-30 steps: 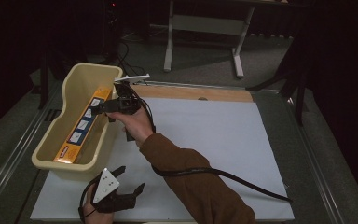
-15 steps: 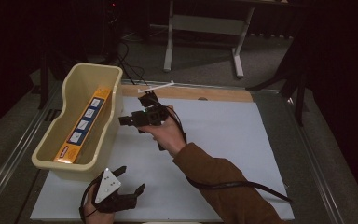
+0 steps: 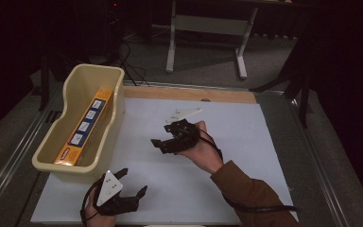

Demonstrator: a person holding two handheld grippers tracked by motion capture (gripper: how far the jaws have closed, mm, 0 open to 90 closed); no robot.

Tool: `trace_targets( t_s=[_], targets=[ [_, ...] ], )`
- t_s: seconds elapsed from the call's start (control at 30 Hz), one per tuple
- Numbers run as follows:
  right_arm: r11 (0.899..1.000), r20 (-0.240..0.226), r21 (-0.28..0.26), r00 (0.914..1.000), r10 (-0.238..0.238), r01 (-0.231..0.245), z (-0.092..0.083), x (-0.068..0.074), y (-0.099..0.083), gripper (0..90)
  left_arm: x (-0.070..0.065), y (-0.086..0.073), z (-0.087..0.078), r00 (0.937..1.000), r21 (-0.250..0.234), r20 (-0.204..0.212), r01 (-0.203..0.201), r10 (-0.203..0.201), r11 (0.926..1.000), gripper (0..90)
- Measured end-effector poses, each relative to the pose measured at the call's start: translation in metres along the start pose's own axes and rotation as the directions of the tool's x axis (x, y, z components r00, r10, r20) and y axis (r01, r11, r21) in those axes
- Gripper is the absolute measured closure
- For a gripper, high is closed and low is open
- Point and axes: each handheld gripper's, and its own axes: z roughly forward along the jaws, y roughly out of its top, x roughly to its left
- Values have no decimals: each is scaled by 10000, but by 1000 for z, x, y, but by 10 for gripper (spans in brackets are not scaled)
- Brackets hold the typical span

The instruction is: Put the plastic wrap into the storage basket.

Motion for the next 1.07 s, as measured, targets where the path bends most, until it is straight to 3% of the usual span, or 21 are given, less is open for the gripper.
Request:
trace_targets(
  t_s=[0.1,0.2,0.37,0.47,0.6,0.67,0.83,0.93,1.07],
  targets=[
    [10000,143,-36,9999,0,0,-9,-7,-16,306,0,0,0,10000,14,8,-36,36,10000,155],
    [9998,567,-35,9982,-182,184,-19,-12,-31,292,-1,1,1,10000,29,-1,-50,50,10000,155],
    [9959,1051,-377,9914,-785,828,-37,-18,-58,249,0,0,2,10000,62,-39,8,-7,10000,154],
    [9940,904,-829,9939,-638,714,-48,-24,-75,244,0,0,1,10000,56,-77,11,-10,10000,155],
    [9914,1296,-1096,9900,-565,710,-60,-33,-107,222,1,-1,2,9999,122,-118,76,-75,9999,155],
    [9918,1284,-1201,9913,-281,437,-68,-38,-124,213,1,-1,2,9999,123,-137,66,-65,9999,155],
    [9791,1563,-2031,9872,331,-7,-87,-46,-165,213,1,-1,3,9997,163,-224,71,-67,9998,154],
    [9796,1862,-2001,9823,180,200,-91,-47,-178,213,0,0,4,9998,143,-199,54,-51,9999,155],
    [9776,1817,-2092,9832,161,227,-97,-47,-189,213,1,0,4,9997,181,-224,57,-53,9998,154]
  ],
)
